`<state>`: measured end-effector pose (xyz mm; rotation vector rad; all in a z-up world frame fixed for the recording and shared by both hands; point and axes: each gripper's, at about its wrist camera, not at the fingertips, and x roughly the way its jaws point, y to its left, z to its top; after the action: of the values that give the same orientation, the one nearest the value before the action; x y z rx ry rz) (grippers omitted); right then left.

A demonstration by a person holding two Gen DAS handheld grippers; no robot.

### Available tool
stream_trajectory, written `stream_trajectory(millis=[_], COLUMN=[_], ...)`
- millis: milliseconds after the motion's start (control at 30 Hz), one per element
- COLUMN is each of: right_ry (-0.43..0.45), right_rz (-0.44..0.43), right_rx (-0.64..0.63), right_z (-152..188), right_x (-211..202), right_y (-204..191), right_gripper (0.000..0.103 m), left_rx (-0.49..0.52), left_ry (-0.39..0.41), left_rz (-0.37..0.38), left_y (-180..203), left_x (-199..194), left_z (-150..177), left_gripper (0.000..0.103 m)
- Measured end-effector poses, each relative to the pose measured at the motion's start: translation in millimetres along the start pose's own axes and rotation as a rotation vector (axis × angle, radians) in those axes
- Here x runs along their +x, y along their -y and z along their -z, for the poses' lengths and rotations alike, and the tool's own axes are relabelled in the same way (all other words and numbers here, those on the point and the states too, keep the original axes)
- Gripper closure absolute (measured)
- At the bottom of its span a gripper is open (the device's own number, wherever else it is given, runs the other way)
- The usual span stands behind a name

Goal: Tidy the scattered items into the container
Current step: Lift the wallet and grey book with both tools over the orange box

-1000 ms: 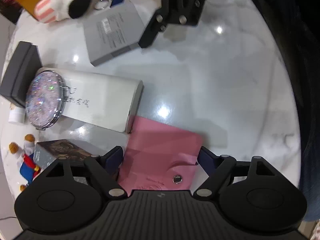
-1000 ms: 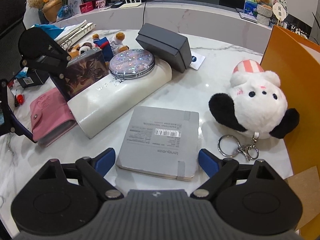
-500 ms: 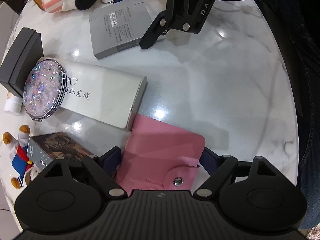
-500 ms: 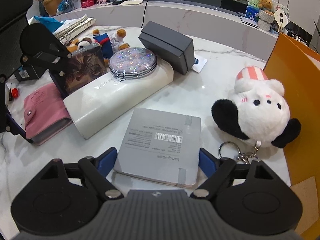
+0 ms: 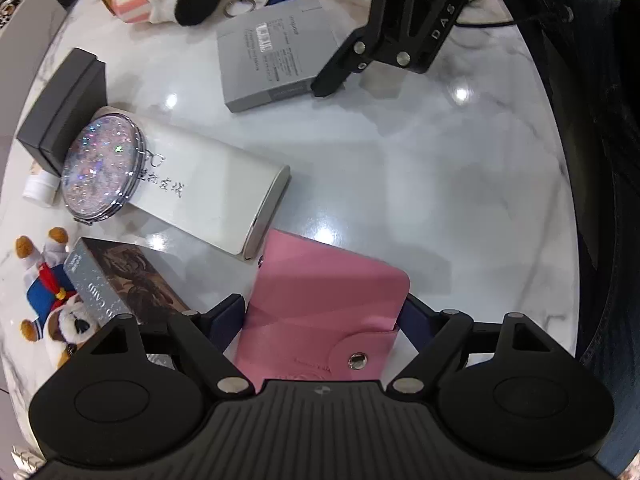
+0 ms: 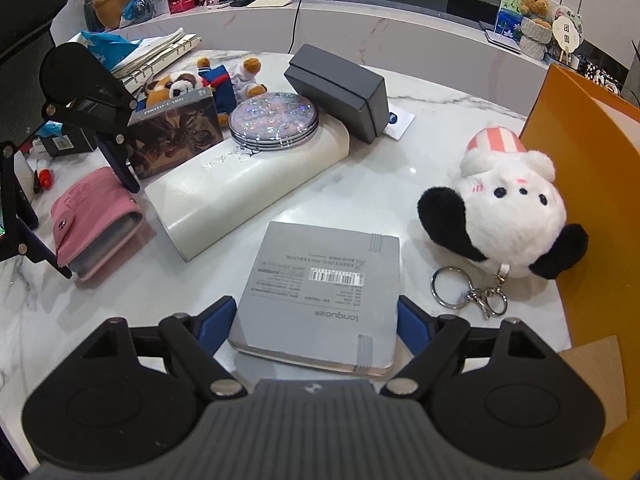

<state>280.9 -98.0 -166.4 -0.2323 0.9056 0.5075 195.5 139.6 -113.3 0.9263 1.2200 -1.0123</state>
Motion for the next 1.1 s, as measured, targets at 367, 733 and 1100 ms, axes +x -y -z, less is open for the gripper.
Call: stream_trajectory(millis=[367,733,1100], right_ry=[0.037,0.104,0.185], right_rz=[0.002,0.014,0.057], right_rx=[-0.005,-0.011,-0.004], right_z=[-1,-12,-17], right_x=[-24,-58,-104], right_y=[-3,3,30], right_gripper=[0.018,0.018,0.018], left_rx=[-0.019,-0.011,0.054], left_ry=[-0.001,-0.011,-0.015], left_rz=[-0.031,-0.076,-0.147], left_y=[-15,-8,-2], left_x=[-4,-32,-68], left_z=[-14,-42,-87], left_gripper=[0.007,0.007,0.007])
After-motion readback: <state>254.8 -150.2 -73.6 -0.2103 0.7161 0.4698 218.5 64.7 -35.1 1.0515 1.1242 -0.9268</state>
